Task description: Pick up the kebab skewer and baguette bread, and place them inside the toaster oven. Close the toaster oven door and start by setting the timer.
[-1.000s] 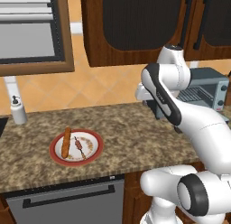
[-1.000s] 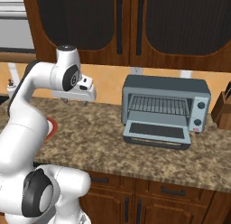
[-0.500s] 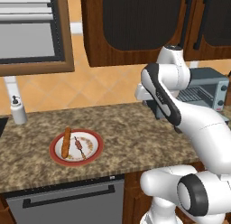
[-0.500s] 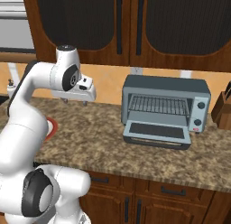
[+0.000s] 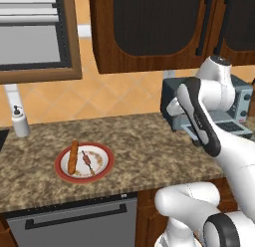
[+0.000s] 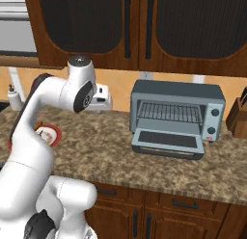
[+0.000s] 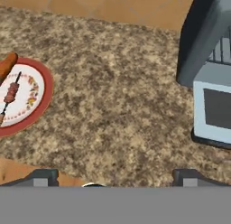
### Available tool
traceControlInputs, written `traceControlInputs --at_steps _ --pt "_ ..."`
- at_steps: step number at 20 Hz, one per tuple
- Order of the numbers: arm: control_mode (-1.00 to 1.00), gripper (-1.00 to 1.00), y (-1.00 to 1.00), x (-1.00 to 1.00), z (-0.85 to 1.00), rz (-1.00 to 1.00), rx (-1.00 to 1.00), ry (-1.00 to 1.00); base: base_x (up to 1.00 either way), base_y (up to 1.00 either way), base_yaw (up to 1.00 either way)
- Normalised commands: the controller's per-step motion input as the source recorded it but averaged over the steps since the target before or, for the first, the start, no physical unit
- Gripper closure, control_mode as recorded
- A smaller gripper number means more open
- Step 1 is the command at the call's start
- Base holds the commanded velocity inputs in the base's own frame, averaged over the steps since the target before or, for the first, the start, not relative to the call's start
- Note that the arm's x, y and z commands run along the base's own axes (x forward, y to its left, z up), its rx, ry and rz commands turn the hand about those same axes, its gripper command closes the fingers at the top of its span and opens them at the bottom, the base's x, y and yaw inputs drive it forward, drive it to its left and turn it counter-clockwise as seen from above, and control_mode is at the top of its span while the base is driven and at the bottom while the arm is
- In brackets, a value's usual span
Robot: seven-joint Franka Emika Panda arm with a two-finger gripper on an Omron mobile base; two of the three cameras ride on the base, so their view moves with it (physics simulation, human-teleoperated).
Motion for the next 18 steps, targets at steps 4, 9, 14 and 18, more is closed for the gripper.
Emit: traceControlInputs --at_steps 4,9,14,18 --pt "-1.00 -1.00 -1.00 -0.11 -0.01 0.43 0.10 -0.46 0.00 0.00 0.00" --pt "-1.00 -1.00 -1.00 0.15 -0.10 0.31 0.19 -0.22 0.00 0.00 0.00" --pt "-1.00 -1.00 -0.85 0.24 -0.23 0.25 0.14 -0.22 0.00 0.00 0.00" --pt "-1.00 -1.00 -0.72 0.54 -0.07 0.23 0.21 -0.19 0.00 0.00 0.00"
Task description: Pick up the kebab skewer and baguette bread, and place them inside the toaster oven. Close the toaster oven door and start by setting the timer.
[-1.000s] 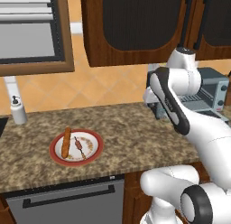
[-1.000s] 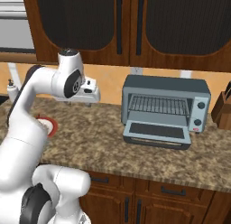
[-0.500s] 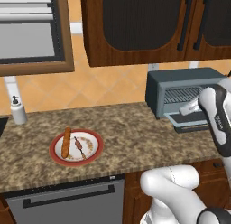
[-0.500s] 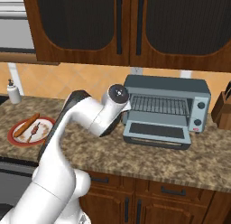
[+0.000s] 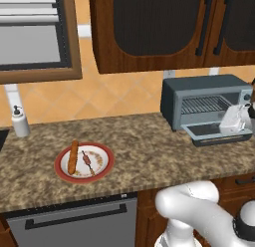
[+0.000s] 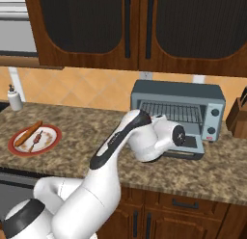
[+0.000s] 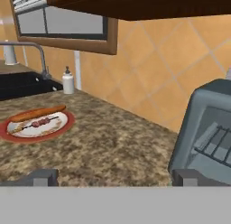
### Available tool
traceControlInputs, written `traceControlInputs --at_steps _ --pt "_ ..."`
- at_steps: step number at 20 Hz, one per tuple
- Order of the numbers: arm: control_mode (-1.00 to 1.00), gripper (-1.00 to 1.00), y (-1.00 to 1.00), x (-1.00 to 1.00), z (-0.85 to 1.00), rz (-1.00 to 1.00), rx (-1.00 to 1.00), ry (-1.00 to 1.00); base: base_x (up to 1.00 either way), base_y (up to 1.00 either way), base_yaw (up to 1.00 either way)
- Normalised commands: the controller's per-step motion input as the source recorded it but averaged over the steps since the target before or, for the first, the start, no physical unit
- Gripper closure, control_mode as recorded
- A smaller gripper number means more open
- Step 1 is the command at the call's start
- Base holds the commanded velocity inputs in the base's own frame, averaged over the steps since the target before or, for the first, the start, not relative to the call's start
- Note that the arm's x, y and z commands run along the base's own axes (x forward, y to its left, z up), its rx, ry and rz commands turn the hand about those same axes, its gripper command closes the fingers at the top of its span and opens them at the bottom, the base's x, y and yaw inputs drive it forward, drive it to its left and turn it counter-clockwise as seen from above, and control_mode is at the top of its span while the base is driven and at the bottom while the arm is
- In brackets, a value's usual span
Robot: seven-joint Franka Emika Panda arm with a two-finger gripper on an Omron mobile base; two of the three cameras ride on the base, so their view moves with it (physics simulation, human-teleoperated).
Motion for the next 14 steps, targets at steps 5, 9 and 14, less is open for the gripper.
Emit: traceControlInputs --at_steps 5,9,14 --pt "-1.00 -1.00 -0.27 0.72 -0.01 0.09 0.20 -0.14 0.00 0.00 0.00" --pt "-1.00 -1.00 -0.16 0.68 -0.04 0.00 0.23 -0.03 0.00 0.00 0.00" --pt "-1.00 -1.00 -0.33 0.44 -0.21 -0.02 0.16 0.00 0.00 0.00 0.00"
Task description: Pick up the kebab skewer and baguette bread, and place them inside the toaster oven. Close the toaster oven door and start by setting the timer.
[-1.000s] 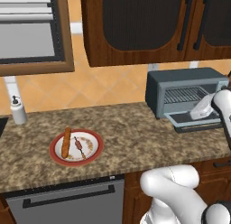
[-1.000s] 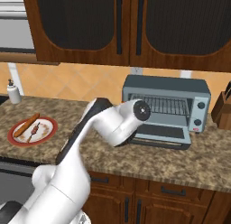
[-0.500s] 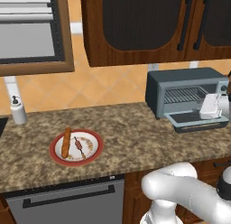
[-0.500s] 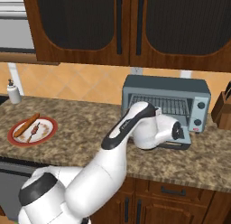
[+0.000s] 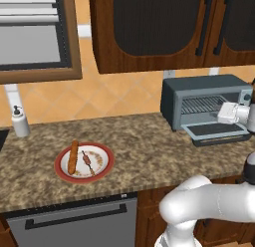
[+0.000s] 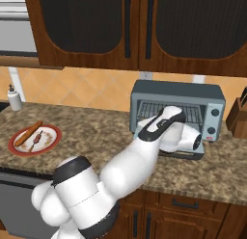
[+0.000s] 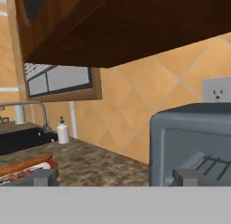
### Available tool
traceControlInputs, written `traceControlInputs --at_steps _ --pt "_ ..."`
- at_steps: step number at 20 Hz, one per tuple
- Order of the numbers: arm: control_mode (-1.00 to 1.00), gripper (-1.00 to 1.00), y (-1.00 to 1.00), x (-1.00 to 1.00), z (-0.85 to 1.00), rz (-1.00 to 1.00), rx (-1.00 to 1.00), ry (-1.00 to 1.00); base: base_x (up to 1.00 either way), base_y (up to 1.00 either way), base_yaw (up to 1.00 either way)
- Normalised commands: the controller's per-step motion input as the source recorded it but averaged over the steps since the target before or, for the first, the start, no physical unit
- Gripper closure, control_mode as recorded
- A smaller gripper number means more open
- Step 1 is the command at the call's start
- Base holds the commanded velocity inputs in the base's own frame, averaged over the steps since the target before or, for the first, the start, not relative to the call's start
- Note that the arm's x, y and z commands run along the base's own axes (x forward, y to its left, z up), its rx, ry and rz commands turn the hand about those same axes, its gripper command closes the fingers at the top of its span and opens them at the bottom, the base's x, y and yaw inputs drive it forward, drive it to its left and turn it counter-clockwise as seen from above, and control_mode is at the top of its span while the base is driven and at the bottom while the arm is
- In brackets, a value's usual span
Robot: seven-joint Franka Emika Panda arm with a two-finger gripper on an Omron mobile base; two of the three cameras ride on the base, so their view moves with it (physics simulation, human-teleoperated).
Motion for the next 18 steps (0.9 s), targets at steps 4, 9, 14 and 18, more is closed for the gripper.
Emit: traceControlInputs --at_steps 4,9,14,18 --pt "-1.00 -1.00 -0.21 0.26 -0.17 -0.12 0.00 0.01 0.00 0.00 0.00" --pt "-1.00 -1.00 -0.01 0.34 -0.08 -0.15 -0.10 0.00 0.00 0.00 0.00" --pt "-1.00 -1.00 0.00 0.52 -0.26 -0.15 -0.14 0.00 0.00 0.00 0.00" --pt "-1.00 -1.00 0.00 0.48 -0.30 -0.08 -0.01 0.00 0.00 0.00 0.00"
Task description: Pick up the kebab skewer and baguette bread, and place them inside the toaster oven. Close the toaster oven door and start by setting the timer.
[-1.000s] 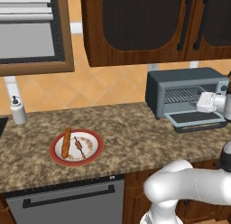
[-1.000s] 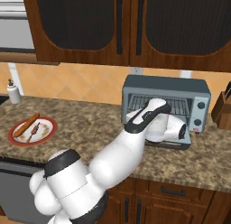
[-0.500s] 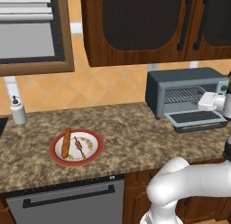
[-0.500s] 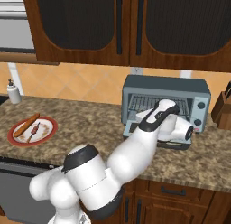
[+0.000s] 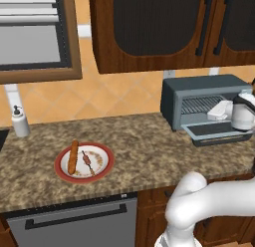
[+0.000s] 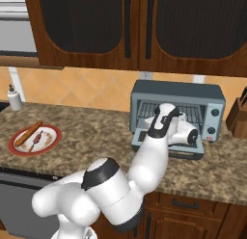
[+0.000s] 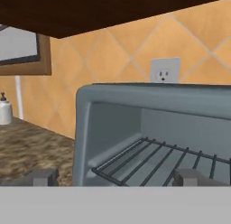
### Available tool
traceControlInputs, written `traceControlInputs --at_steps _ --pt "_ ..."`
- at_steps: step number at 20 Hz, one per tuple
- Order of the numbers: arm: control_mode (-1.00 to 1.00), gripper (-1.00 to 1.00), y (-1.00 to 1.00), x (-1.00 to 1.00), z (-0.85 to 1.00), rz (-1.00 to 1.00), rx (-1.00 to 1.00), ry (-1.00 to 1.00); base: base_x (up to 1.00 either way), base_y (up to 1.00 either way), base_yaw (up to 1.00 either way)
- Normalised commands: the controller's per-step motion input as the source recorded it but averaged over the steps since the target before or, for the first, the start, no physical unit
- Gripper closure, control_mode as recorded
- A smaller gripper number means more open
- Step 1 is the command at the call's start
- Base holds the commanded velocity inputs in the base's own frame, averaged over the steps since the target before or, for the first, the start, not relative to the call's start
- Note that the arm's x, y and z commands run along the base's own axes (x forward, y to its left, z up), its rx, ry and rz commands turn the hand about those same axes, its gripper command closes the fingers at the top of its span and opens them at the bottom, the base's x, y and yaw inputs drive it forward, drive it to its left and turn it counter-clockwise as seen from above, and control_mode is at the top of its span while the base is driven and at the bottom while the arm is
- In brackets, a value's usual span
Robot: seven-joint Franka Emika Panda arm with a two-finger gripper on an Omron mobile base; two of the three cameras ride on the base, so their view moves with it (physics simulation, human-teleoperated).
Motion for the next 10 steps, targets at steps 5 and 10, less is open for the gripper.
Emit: traceControlInputs --at_steps 5,10 --pt "-1.00 -1.00 -0.08 0.57 -0.26 -0.03 0.00 0.02 0.00 0.00 0.00" --pt "-1.00 -1.00 -0.21 0.40 -0.38 0.00 0.00 0.07 0.00 0.00 0.00"
